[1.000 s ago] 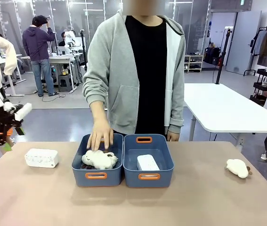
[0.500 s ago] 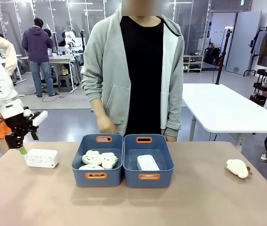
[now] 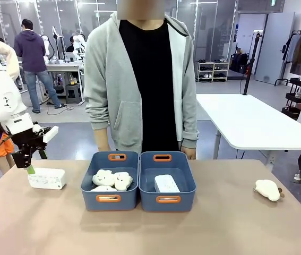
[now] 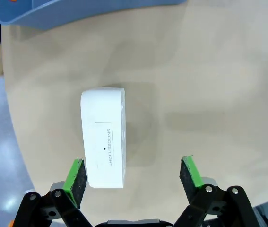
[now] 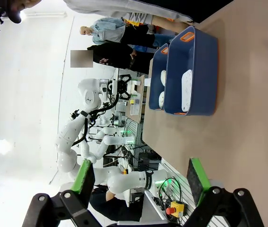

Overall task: Sort the digital clocks into the basket.
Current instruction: Pick up the Digital clock from the table and place it into the empty Plastic storage basket.

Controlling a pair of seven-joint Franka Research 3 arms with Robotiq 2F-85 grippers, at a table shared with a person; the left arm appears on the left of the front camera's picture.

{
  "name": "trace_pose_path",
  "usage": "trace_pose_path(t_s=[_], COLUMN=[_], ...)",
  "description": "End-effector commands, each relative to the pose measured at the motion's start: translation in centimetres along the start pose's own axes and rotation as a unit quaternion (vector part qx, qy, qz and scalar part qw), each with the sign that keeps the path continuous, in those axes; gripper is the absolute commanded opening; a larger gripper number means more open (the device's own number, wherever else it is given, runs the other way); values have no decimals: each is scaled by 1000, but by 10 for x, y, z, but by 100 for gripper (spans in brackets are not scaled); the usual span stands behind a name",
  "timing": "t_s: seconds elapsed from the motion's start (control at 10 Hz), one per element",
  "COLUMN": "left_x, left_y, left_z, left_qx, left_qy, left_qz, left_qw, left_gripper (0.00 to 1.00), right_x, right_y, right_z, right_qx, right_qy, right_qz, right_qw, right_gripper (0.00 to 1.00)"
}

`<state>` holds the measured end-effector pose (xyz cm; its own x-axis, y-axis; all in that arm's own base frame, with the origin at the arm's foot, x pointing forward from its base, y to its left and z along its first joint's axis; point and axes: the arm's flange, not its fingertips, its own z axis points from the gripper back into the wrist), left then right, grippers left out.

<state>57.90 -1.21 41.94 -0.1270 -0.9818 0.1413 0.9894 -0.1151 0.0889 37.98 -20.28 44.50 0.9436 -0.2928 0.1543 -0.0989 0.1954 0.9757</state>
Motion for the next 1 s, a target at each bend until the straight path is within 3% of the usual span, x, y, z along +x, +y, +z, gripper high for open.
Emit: trace_pose_path(t_s=[0.0,0.3,0.9], left_x=[6,1,-1], left_y=[4,14,39], left_z=[-20,-46,-87], left_qx=[-7,36,14], left_qy=[8,24,64], left_qz=[5,8,23], left_qw=[1000,999,998], left_gripper=[100,100,100], right_x=[-2,-2,-2], right_y=[2,2,2], right_z=[1,1,1], right_qx=[-1,-1,-1], right_qy=[4,4,4], right_qz=[-8,-8,-8], right_qw=[1000,1000,1000], right_gripper=[100,100,100])
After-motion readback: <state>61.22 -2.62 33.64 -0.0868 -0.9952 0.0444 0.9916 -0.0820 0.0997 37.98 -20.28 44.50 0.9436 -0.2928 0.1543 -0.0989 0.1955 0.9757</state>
